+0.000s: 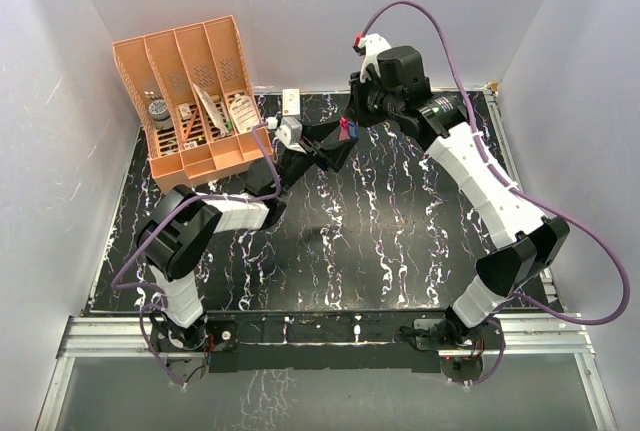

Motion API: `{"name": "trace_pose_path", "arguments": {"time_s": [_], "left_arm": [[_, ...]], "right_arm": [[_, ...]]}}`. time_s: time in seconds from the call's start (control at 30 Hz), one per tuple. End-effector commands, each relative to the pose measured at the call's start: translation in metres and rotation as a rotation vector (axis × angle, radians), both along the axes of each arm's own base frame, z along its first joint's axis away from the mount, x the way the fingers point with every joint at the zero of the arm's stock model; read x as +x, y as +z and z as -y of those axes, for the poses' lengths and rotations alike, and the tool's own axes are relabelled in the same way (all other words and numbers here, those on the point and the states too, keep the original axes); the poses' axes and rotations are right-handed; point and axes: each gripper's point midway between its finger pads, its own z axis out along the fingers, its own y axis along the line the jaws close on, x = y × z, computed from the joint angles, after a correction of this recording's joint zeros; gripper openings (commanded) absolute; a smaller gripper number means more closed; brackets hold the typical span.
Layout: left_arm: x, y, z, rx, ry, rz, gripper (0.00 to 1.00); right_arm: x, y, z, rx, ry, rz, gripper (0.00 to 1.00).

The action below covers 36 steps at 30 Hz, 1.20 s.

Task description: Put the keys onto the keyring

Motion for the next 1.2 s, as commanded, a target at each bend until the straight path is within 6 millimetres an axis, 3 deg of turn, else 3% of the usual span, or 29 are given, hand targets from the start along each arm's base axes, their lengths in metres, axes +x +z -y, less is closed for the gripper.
{"name": "trace_pose_path", "arguments": {"time_s": [0.0,0.27,0.63,0.73,0.87,1.17], "left_arm": [[-0.001,0.022,0.003,-0.053,0.037,0.092,0.68],[-0.002,0.026,0.009,-0.082,0.061,0.114,0.69],[0.002,0.032,-0.007,-0.165,0.159,0.109,0.7],[0.004,0.029,-0.007,-0.17,0.162,0.097,0.65],[0.003,0.027,-0.005,-0.174,0.15,0.09,0.48],[0.002,0.02,-0.006,-0.154,0.15,0.087,0.44]], "right_arm": [[-0.008,0.018,0.001,0.04,0.015,0.034,0.0],[-0.013,0.01,0.001,0.036,0.027,0.013,0.0],[-0.02,-0.002,0.002,0.035,0.031,-0.015,0.0],[-0.021,0.0,0.003,0.038,0.031,-0.011,0.0],[-0.022,0.002,0.004,0.039,0.029,-0.007,0.0],[-0.02,0.008,0.006,0.037,0.017,0.011,0.0]]}}
